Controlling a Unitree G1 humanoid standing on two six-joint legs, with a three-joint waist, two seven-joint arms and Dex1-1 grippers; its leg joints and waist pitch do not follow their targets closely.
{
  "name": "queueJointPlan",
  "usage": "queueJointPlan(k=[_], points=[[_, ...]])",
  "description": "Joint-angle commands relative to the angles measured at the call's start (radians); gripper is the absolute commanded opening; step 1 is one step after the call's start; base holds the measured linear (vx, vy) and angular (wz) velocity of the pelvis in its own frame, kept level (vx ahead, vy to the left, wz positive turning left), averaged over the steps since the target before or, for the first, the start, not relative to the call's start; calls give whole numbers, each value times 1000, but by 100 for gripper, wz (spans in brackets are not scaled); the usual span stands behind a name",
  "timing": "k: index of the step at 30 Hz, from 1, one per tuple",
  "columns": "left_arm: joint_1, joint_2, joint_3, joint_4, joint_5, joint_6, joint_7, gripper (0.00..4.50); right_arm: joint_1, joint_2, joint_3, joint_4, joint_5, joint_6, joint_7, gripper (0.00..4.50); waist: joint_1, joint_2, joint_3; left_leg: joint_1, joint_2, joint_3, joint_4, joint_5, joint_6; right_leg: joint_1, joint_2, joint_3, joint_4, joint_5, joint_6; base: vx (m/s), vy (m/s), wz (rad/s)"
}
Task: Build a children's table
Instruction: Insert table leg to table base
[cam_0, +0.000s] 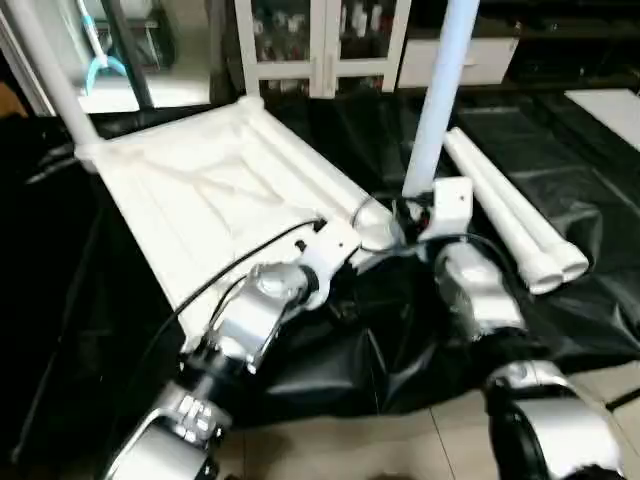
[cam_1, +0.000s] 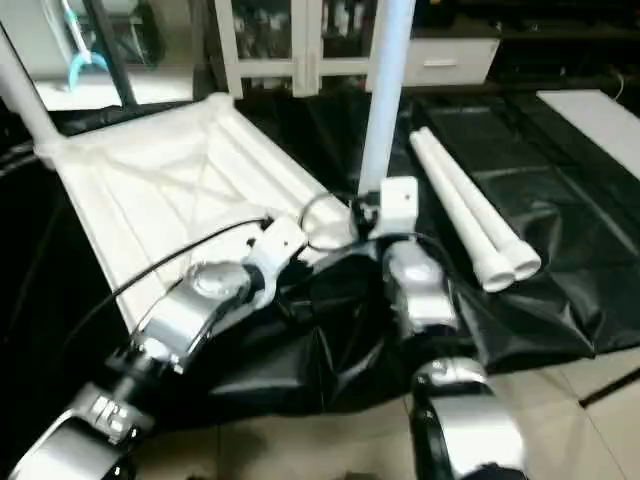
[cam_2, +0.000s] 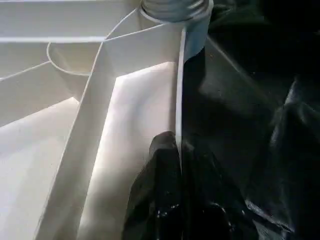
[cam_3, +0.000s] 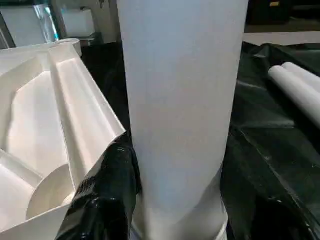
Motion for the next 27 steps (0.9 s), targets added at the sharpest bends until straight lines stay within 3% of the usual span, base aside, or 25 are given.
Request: queueJointPlan(k=[1,4,8,10,11,14,20,27], points=[[-6,13,11,-2,21,-36,28,0,42,72,11,100,22,29,54,190,3,-5,-70,11,30,-15,-61,-85,97,54,-53,37,-72,74,-285,0,0,0],[33,59,-1,-24,20,-85,-15,0,39,58,7,87,31,-17,117,190,3,-3,-73,10,33,-16,-60,-88,107,56,-56,36,-72,75,-295,0,0,0],[64,88,8,-51,1,-89,-48,0,55,32,3,42,49,-46,198,190,1,-1,-79,11,35,-16,-57,-35,126,59,-54,36,-62,152,-314,0,0,0],[100,134,9,-79,-15,-121,-106,0,79,-18,3,-28,65,-63,282,260,4,3,-81,11,35,-15,-53,-11,144,62,-54,37,-57,201,-322,0,0,0],[112,153,7,-90,-23,-138,-136,0,87,-37,-2,-55,82,-53,327,260,4,-2,-82,6,32,-15,-51,1,156,68,-53,37,-54,232,-323,0,0,0],[149,205,-9,-130,-57,-193,-234,0,108,-99,-11,-114,124,-17,485,280,5,1,-81,8,33,-15,-51,-15,169,66,-52,36,-57,215,-331,0,0,0],[204,270,-42,-217,-105,-219,-384,0,149,-233,25,-208,166,74,756,347,15,6,-75,15,40,-14,-54,-49,140,61,-47,36,-60,131,-325,0,0,0],[223,293,-61,-238,-111,-226,-429,0,152,-313,15,-235,212,131,938,347,29,2,-73,19,42,-12,-55,-86,111,55,-50,38,-65,63,-317,0,0,0]])
